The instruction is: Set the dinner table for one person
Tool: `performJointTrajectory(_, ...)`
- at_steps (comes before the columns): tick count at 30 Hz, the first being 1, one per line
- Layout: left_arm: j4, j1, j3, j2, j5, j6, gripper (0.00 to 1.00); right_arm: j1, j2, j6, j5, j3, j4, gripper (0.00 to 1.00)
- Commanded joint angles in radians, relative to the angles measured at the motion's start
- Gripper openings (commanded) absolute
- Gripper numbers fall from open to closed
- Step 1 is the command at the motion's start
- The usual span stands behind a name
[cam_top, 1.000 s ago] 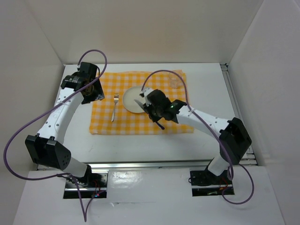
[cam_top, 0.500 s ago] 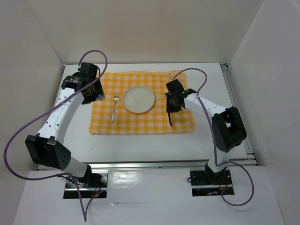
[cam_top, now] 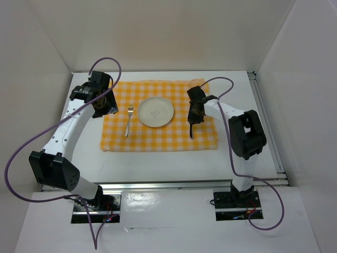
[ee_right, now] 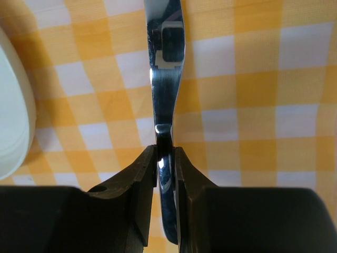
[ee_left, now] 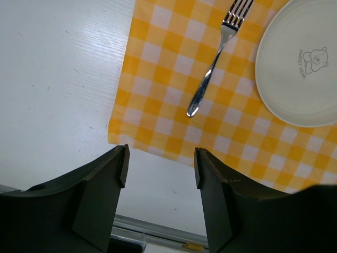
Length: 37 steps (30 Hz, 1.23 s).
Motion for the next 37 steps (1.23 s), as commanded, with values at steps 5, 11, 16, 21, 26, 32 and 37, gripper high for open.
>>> performJointTrajectory(5, 0.018, 0.004, -0.002, 0.007, 0.004, 0.007, 0.69, -0.025, 0.096, -0.018, 0.076, 0.151, -0.011, 0.04)
performJointTrajectory(11, 0.018, 0.004, -0.002, 0.007, 0.004, 0.007, 0.69, -0.025, 0.086, -0.058, 0.119, 0.163, -0.022, 0.42)
performJointTrajectory(16, 0.018, 0.004, -0.002, 0.007, 0.014, 0.007, 0.69, -0.025, 0.023, -0.084, 0.080, 0.152, -0.022, 0.67)
performJointTrajectory(21, 0.018, 0.004, 0.007, 0.007, 0.024, 0.007, 0.69, -0.025, -0.091, -0.095, 0.056, 0.152, -0.090, 0.84)
performJointTrajectory(26, 0.027, 0.004, -0.002, -0.013, 0.044, 0.007, 0.69, -0.047, -0.250, -0.075, 0.032, 0.067, -0.126, 1.00)
performJointTrajectory(32, 0.036, 0.004, -0.023, -0.031, 0.055, 0.007, 0.68, -0.117, -0.401, -0.028, 0.056, 0.022, -0.183, 1.00)
performJointTrajectory(37, 0.091, 0.004, -0.047, -0.059, 0.078, 0.007, 0.68, -0.139, -0.448, -0.066, 0.087, 0.011, -0.211, 0.99)
